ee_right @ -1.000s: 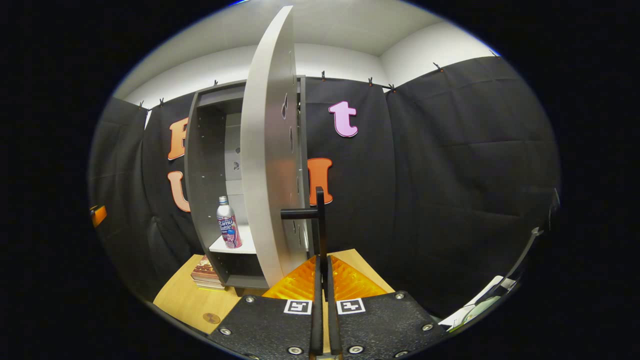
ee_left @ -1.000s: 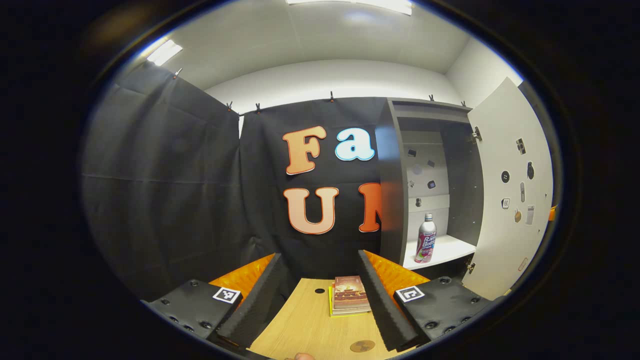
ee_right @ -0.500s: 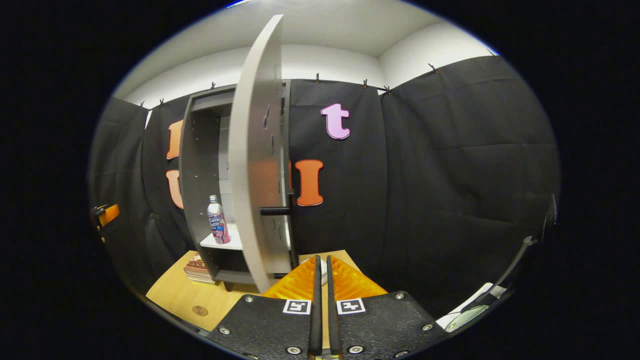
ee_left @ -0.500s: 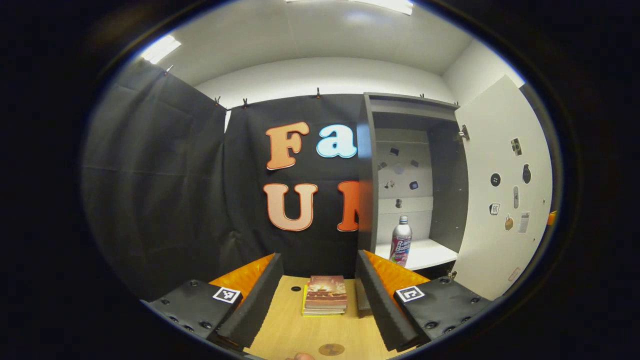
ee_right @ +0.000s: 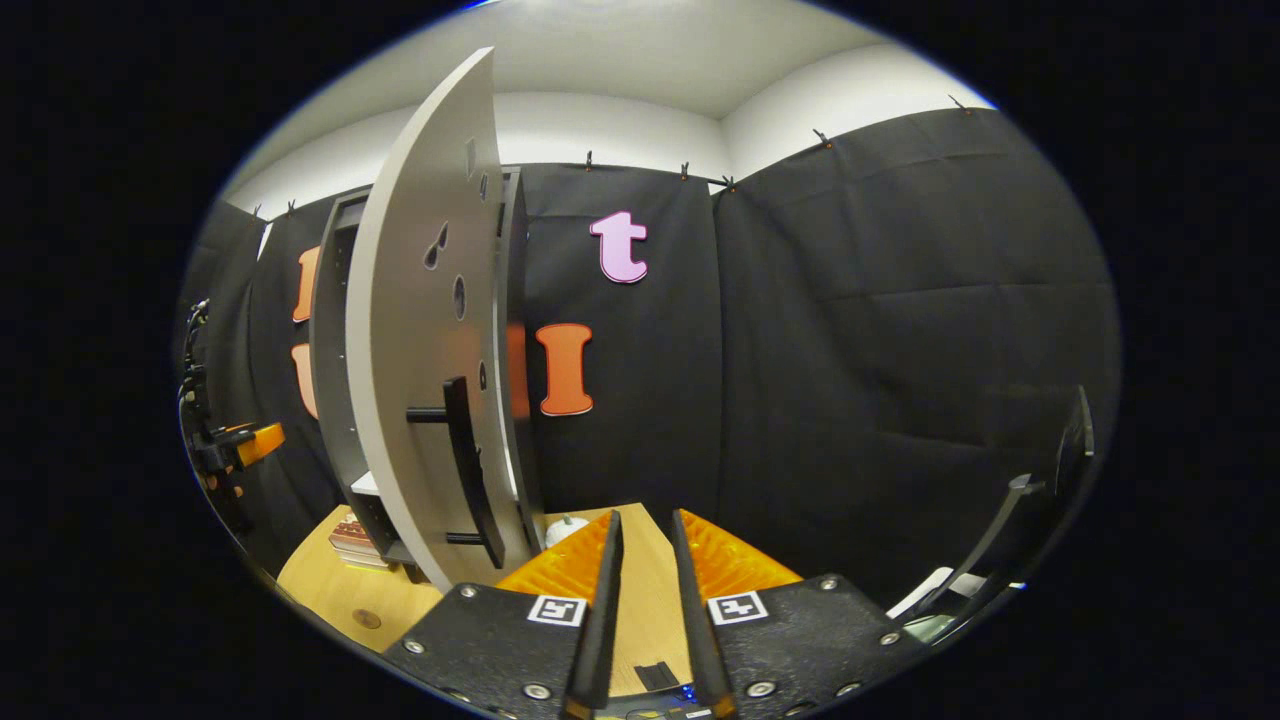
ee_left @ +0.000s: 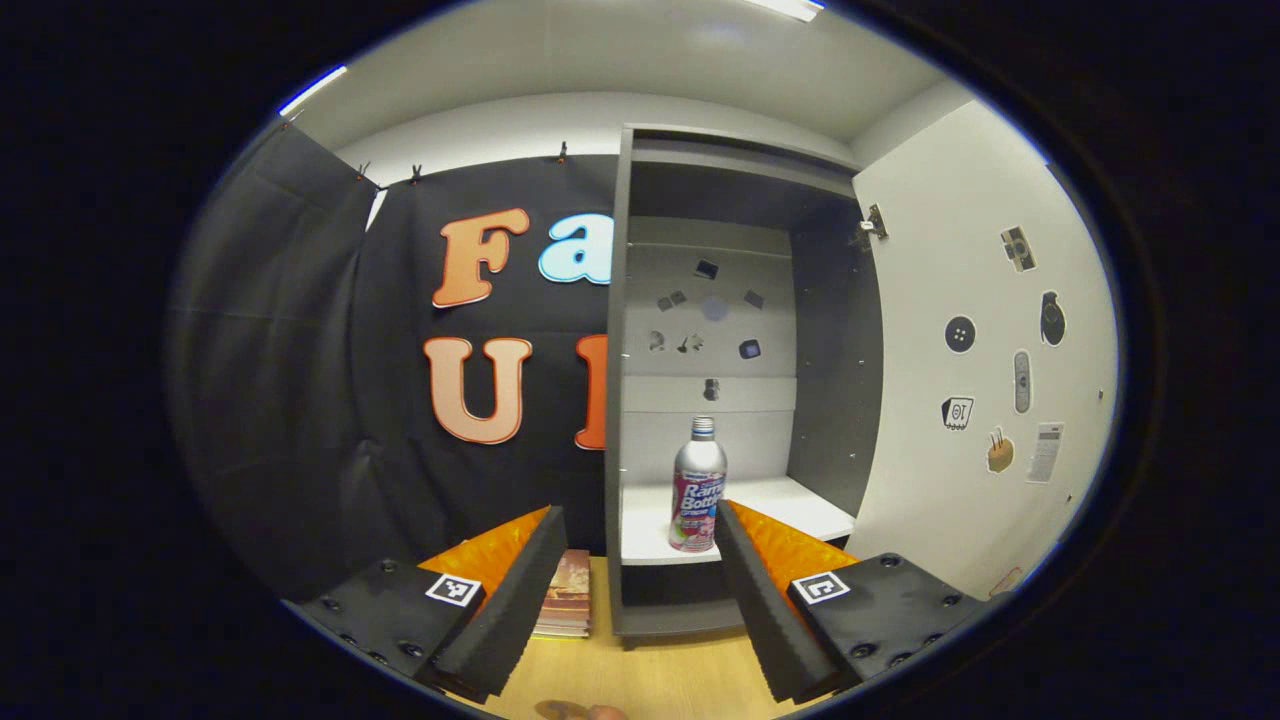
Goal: Open the cabinet door with the right hand, grasp the bottle in the cabinet with the left hand and place it on the coaster, then close the cabinet door with the right hand.
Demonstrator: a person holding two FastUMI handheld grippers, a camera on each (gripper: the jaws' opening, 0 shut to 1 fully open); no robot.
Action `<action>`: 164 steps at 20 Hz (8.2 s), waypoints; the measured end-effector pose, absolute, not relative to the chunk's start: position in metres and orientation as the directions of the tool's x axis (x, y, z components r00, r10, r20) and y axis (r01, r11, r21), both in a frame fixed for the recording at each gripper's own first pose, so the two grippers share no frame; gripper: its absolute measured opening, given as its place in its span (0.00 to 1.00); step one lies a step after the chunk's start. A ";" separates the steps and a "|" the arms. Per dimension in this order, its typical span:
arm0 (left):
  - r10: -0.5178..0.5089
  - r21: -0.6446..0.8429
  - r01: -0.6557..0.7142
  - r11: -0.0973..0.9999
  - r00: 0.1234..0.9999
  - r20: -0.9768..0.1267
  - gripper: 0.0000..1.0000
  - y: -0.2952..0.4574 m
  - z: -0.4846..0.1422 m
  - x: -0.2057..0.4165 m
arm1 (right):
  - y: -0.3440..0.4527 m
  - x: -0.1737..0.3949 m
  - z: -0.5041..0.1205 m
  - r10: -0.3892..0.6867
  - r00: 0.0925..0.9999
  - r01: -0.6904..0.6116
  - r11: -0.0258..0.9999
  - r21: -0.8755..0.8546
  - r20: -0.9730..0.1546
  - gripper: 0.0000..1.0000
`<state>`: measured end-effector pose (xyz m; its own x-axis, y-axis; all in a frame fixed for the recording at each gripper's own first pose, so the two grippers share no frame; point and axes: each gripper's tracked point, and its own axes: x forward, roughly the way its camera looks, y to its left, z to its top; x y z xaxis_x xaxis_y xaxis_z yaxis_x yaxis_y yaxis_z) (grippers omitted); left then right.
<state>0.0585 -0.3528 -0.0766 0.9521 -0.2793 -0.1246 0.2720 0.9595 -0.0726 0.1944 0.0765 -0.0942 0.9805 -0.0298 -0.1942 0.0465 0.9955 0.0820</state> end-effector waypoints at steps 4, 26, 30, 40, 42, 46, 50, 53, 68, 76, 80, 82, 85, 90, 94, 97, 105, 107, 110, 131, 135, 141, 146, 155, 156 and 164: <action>-0.301 -0.071 0.295 0.953 0.948 -0.102 0.97 -0.393 -0.083 0.096 | 0.067 0.199 -0.095 -0.061 0.980 0.075 0.995 0.067 -0.190 0.60; -0.294 -0.007 0.295 0.955 0.949 -0.117 0.97 -0.466 -0.144 0.239 | 0.044 0.205 -0.106 -0.157 0.962 0.170 0.985 0.040 -0.222 0.93; -0.296 -0.032 0.295 0.955 0.942 -0.160 0.97 -0.467 -0.160 0.249 | 0.044 0.205 -0.107 -0.158 0.961 0.170 0.985 0.035 -0.229 0.93; -0.309 -0.089 0.298 0.950 0.935 -0.174 0.83 -0.458 -0.162 0.243 | 0.043 0.208 -0.109 -0.171 0.955 0.184 0.982 0.032 -0.241 0.93; -0.314 -0.102 0.301 0.948 0.934 -0.170 0.85 -0.451 -0.157 0.234 | 0.045 0.208 -0.108 -0.163 0.957 0.175 0.984 0.031 -0.239 0.93; -0.333 -0.104 0.320 0.942 0.932 -0.144 0.84 -0.436 -0.140 0.208 | 0.047 0.208 -0.108 -0.144 0.963 0.156 0.987 0.035 -0.230 0.93; -0.337 -0.100 0.326 0.940 0.934 -0.119 0.82 -0.410 -0.124 0.180 | 0.053 0.208 -0.106 -0.120 0.967 0.133 0.990 0.042 -0.225 0.98; -0.325 -0.071 0.319 0.945 0.940 -0.105 0.83 -0.387 -0.117 0.160 | 0.057 0.206 -0.106 -0.098 0.969 0.112 0.993 0.050 -0.226 0.98; -0.252 -0.073 0.243 0.967 0.952 -0.173 0.85 -0.284 -0.186 0.077 | 0.070 0.196 -0.098 -0.038 0.975 0.049 0.998 0.045 -0.217 0.93; -0.221 -0.088 0.206 0.974 0.952 -0.214 0.85 -0.238 -0.256 0.034 | 0.070 0.193 -0.100 -0.054 0.972 0.065 0.997 0.039 -0.231 0.98; -0.189 -0.084 0.173 0.981 0.943 -0.273 0.85 -0.219 -0.299 0.015 | 0.071 0.190 -0.103 -0.057 0.966 0.068 0.997 0.035 -0.250 0.98; -0.179 -0.113 0.152 0.982 0.939 -0.293 0.83 -0.214 -0.318 0.010 | 0.072 0.187 -0.104 -0.060 0.963 0.071 0.997 0.033 -0.261 0.98; -0.161 -0.152 0.117 0.981 0.934 -0.320 0.85 -0.207 -0.348 0.004 | 0.073 0.185 -0.105 -0.066 0.959 0.078 0.996 0.031 -0.275 0.93; -0.132 -0.177 0.071 0.982 0.922 -0.363 0.85 -0.200 -0.390 0.006 | 0.074 0.184 -0.104 -0.075 0.958 0.089 0.995 0.036 -0.278 0.93; -0.116 -0.107 0.082 0.991 0.922 -0.370 0.85 -0.205 -0.411 0.006 | 0.074 0.185 -0.106 -0.089 0.954 0.108 0.993 0.053 -0.287 0.93; -0.129 -0.081 0.106 0.991 0.916 -0.379 0.86 -0.211 -0.425 0.005 | 0.069 0.184 -0.108 -0.109 0.948 0.131 0.990 0.053 -0.298 0.93; -0.114 -0.037 0.108 0.993 0.906 -0.407 0.86 -0.221 -0.451 0.005 | 0.061 0.184 -0.112 -0.146 0.939 0.172 0.983 0.058 -0.312 0.93; -0.118 -0.039 0.112 0.993 0.899 -0.422 0.86 -0.223 -0.461 0.002 | 0.061 0.184 -0.113 -0.147 0.937 0.174 0.983 0.058 -0.317 0.93; -0.111 -0.033 0.107 0.994 0.903 -0.415 0.86 -0.222 -0.462 -0.004 | 0.063 0.185 -0.115 -0.140 0.935 0.170 0.983 0.064 -0.326 0.93; -0.103 0.021 0.123 0.992 0.900 -0.424 0.89 -0.226 -0.412 -0.038 | 0.073 0.184 -0.129 -0.086 0.929 0.129 0.987 0.098 -0.361 0.93; -0.100 0.024 0.121 0.992 0.903 -0.417 0.89 -0.224 -0.395 -0.040 | 0.076 0.183 -0.132 -0.066 0.927 0.114 0.987 0.110 -0.369 0.93; -0.103 0.029 0.124 0.992 0.912 -0.398 0.90 -0.225 -0.356 -0.043 | 0.078 0.186 -0.138 -0.043 0.925 0.088 0.991 0.103 -0.378 0.93; -0.100 0.033 0.118 0.992 0.937 -0.335 0.89 -0.224 -0.281 -0.047 | 0.089 0.187 -0.144 0.010 0.917 0.038 0.993 0.111 -0.399 0.93; -0.049 0.094 0.071 0.993 0.974 -0.223 0.89 -0.194 -0.132 -0.053 | 0.106 0.192 -0.139 0.090 0.921 -0.051 0.993 0.111 -0.379 0.93; -0.045 0.101 0.068 0.993 0.975 -0.218 0.93 -0.192 -0.116 -0.053 | 0.107 0.193 -0.138 0.097 0.922 -0.060 0.992 0.109 -0.375 0.93; -0.070 0.010 0.073 0.997 0.982 -0.177 0.96 -0.176 -0.038 -0.051 | 0.128 0.194 -0.135 0.165 0.918 -0.124 0.983 0.133 -0.361 0.93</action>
